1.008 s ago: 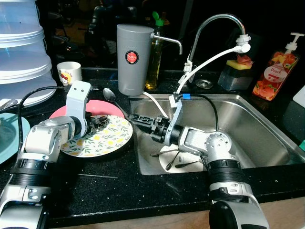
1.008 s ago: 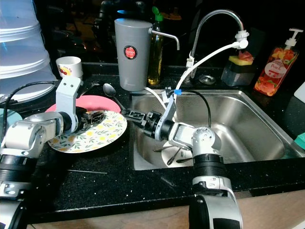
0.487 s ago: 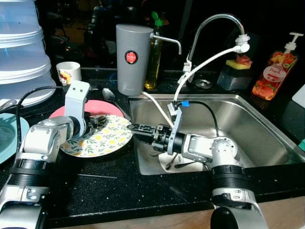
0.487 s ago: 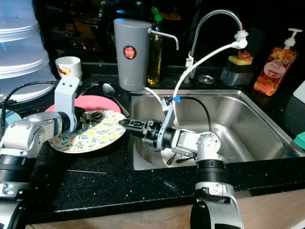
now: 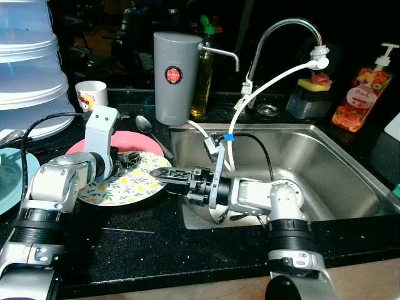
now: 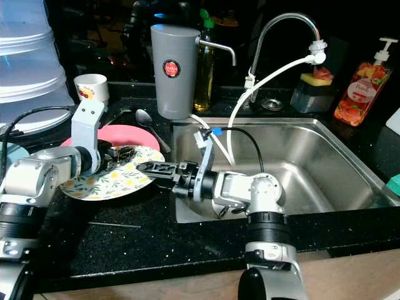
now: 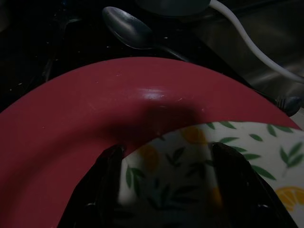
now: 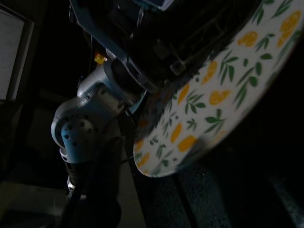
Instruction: Kitchen organization
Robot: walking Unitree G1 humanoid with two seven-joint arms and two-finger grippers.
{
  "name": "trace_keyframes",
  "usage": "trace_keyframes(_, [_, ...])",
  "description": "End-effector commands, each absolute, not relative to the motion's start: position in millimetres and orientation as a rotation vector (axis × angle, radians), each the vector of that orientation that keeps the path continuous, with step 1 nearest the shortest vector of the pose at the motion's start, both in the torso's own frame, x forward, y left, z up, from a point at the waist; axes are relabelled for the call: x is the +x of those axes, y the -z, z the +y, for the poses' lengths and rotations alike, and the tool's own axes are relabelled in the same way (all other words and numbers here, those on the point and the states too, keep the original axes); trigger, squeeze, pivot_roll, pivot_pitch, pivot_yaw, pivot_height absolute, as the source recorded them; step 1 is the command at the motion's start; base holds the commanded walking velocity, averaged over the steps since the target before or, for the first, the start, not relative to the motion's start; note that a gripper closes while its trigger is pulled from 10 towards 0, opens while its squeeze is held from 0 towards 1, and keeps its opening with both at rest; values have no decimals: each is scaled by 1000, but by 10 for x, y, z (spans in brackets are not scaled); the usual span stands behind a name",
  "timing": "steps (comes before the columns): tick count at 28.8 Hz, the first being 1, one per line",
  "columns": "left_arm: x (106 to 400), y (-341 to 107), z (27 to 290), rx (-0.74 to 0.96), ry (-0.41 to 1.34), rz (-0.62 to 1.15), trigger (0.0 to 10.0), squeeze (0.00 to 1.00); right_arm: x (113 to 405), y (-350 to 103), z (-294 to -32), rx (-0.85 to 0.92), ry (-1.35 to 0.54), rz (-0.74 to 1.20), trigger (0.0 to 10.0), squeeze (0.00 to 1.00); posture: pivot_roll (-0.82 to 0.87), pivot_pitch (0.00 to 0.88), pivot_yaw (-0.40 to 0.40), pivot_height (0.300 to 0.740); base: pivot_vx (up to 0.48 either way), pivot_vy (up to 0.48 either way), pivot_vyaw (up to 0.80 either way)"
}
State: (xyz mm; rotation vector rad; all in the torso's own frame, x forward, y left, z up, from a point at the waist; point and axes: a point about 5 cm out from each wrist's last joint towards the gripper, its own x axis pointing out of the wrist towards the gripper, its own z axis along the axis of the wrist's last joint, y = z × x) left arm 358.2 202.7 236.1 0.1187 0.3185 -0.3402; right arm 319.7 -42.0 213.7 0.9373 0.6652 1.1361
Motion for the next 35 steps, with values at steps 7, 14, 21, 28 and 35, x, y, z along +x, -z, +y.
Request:
trace_keyframes(7, [3572,-2265,2057,129,330,366,10000,0,3179,-2168,-429,951,-1138,649,0,0,61,23,-80,740,0,0,0])
trace_keyframes(14, [3581,-2283,2079,133,322,362,10000,0,3193,-2142,-448,968,-1103,647,0,0,63,24,-78,740,0,0,0])
trace_keyframes(21, [3585,-2295,2088,139,318,358,10000,0,3191,-2136,-456,976,-1097,647,0,0,63,26,-76,740,0,0,0])
trace_keyframes(28, [3667,-2572,2186,156,235,130,10000,0,3176,-2138,-466,978,-1100,647,0,0,63,25,-76,740,0,0,0])
trace_keyframes(35, [3704,-2986,2412,159,66,-140,10000,0,3152,-2162,-479,981,-1118,639,0,0,63,25,-75,740,0,0,0])
